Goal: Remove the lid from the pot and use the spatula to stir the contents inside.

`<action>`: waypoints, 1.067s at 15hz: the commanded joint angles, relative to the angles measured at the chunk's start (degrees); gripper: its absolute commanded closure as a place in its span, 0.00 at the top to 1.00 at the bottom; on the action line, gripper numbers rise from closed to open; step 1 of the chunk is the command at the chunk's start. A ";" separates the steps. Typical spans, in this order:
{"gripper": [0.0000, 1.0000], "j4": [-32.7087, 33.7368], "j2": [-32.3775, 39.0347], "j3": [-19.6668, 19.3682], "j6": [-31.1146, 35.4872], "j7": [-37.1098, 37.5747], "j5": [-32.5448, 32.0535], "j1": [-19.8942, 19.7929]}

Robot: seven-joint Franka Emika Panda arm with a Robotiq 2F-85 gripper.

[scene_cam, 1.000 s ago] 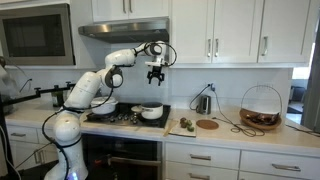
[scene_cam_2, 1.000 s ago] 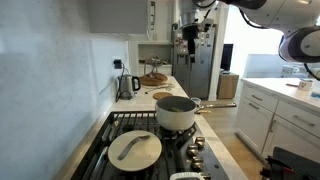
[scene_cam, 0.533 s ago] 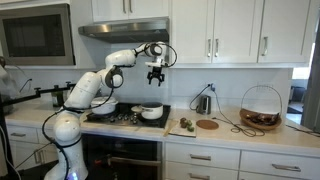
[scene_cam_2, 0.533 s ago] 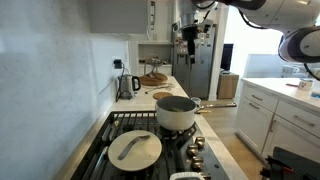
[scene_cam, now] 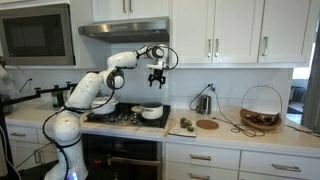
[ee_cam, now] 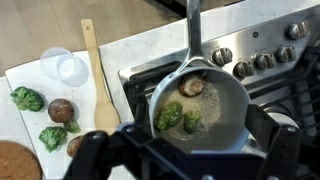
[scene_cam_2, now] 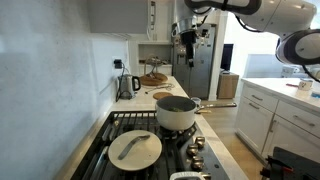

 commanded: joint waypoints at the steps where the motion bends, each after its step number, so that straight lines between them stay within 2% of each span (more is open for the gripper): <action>1: 1.00 -1.83 -1.00 -0.13 -0.59 -2.01 1.01 -2.75; 6: 1.00 -4.09 -2.18 -0.62 -1.76 -3.62 0.00 -6.75; 10: 1.00 -7.23 -2.75 0.14 0.88 -4.66 0.88 -9.20; 12: 1.00 -10.88 -4.07 0.54 4.83 -3.89 1.91 -9.81; 16: 1.00 -22.01 -8.34 0.41 19.15 -1.80 5.10 -10.62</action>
